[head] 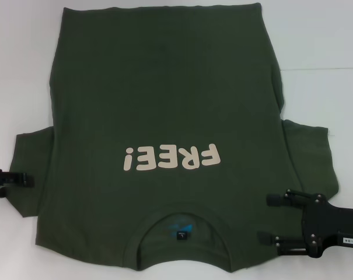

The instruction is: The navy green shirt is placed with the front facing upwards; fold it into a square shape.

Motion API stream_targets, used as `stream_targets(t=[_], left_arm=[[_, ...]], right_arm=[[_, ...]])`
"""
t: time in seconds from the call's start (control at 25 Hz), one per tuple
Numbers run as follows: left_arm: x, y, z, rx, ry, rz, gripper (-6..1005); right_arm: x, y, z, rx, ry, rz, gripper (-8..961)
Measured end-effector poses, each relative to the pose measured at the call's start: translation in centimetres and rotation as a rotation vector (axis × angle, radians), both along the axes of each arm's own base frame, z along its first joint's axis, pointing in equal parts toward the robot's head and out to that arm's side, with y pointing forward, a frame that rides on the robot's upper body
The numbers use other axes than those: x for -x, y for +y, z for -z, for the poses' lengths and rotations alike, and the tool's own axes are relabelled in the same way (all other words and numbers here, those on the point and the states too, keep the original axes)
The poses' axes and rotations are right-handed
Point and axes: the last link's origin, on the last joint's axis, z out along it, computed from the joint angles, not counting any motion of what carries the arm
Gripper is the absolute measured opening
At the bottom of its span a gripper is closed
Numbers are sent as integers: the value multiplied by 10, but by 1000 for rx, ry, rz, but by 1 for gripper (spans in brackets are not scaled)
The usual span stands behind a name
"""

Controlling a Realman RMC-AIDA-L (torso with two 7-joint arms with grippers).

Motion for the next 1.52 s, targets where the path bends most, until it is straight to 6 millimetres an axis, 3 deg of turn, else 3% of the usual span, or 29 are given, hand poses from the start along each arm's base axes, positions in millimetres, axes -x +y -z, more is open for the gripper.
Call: stream_targets(t=[0.52,1.0,1.52], left_arm=[[-6,5,2,3,-13,15,874],[-1,9,-6,-31,26,10,873],[2,7,-2,-20,43,11,873]], right_arm=[[1,2,1,3,3,0,912],[1,2,1,3,2,2,912],[1,2,1,3,2,4,912]])
